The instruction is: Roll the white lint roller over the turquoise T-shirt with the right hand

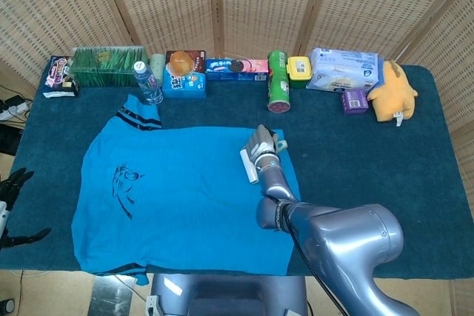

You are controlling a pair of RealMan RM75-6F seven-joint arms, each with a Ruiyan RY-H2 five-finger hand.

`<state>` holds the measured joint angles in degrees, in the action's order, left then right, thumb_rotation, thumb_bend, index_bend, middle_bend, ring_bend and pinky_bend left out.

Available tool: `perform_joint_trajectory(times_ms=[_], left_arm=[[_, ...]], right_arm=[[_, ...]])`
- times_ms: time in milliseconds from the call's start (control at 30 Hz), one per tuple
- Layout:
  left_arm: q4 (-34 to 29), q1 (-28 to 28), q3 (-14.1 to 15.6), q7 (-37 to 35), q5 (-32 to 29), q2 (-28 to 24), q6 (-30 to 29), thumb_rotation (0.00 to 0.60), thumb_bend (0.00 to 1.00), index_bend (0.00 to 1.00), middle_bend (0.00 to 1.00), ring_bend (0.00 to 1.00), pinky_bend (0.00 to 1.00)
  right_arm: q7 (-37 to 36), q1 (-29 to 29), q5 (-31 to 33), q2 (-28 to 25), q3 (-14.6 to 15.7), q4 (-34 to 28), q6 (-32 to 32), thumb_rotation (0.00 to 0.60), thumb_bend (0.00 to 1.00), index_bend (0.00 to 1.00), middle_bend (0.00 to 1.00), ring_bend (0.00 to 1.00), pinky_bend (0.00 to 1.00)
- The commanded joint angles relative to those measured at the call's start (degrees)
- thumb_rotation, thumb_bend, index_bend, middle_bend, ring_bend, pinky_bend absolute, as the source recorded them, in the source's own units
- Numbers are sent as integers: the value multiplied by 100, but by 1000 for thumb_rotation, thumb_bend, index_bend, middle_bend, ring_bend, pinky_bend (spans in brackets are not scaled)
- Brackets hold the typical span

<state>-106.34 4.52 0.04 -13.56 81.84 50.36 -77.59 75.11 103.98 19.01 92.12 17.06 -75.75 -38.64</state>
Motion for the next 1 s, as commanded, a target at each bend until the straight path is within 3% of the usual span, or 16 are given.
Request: perform_joint_trajectory(times_ms=[33,400,667,1000], left_arm=[[14,4,-5,-21,-20,0,18,600,90,0,0,0,18],[44,46,-27,-77,-62,-18,97,600,89,0,0,0,18],[71,27,-20,-132,-71,-32,94,600,89,0,0,0,18],[86,83,-29,-158,-35,-24,168,600,90,0,0,0,18]], right_arm=[[176,100,242,9,-1,110,98,600,1000,884,836,952,1000],[884,419,1410,75,3,408,501,600,1000,884,836,956,1000],[1299,541,2728,-218,17,268,1014,600,1000,884,837,956,1000],[1806,469,3596,-531,82,178,1241,600,1000,884,837,957,1000]])
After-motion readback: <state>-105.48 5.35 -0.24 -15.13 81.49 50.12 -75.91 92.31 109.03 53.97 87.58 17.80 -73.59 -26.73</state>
